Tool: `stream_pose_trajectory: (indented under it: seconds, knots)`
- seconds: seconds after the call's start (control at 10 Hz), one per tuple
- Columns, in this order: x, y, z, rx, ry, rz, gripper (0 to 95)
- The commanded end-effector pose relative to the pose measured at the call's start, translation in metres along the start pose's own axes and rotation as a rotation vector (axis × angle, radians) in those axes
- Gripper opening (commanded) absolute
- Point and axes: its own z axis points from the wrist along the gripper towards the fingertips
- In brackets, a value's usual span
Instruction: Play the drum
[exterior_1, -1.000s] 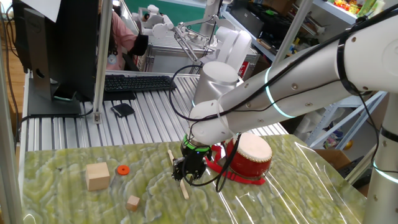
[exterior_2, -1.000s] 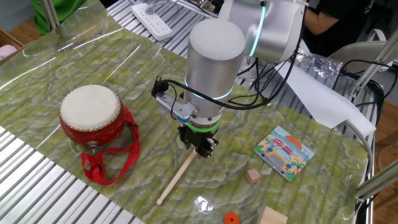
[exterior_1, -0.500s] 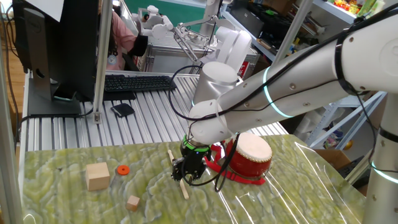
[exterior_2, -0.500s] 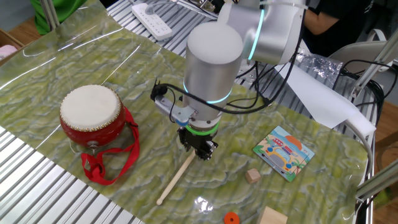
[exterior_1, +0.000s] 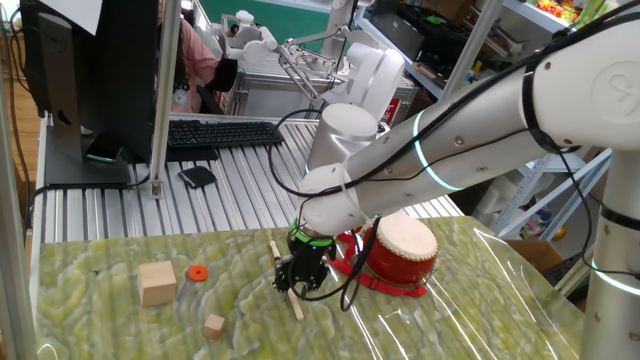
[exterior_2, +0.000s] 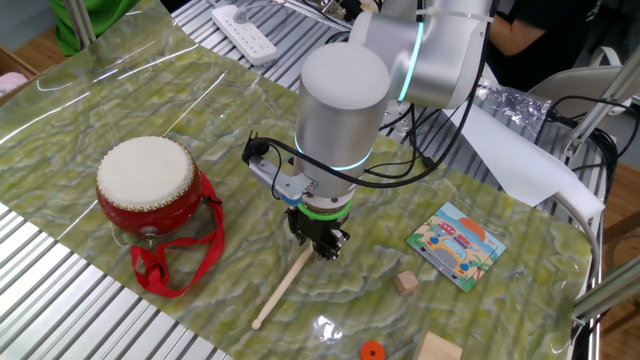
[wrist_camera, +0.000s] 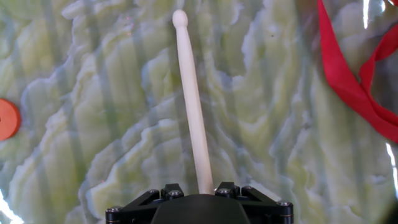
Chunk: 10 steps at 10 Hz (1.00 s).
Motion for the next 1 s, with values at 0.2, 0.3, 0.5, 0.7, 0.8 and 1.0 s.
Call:
stream_pose_trajectory:
  seconds: [0.2,0.3,0.5,0.7,0.8,1.0]
  knots:
    - [-0.0012,-0.0002,0.0021,-0.008,0.004,0.000,38.0]
    - [-0.0011,-0.0011,0.0036,-0.017,0.005,0.001,38.0]
    - [-0.0003,-0.0022,0.0052,-0.020,0.005,-0.001,19.0]
    - [0.0005,-0.0024,0.0049,-0.022,0.006,-0.001,0.0]
    - [0.0004,-0.0026,0.0051,-0.023,0.006,-0.001,0.0]
    - [-0.0007,-0.0033,0.0058,-0.025,0.009,-0.004,0.0]
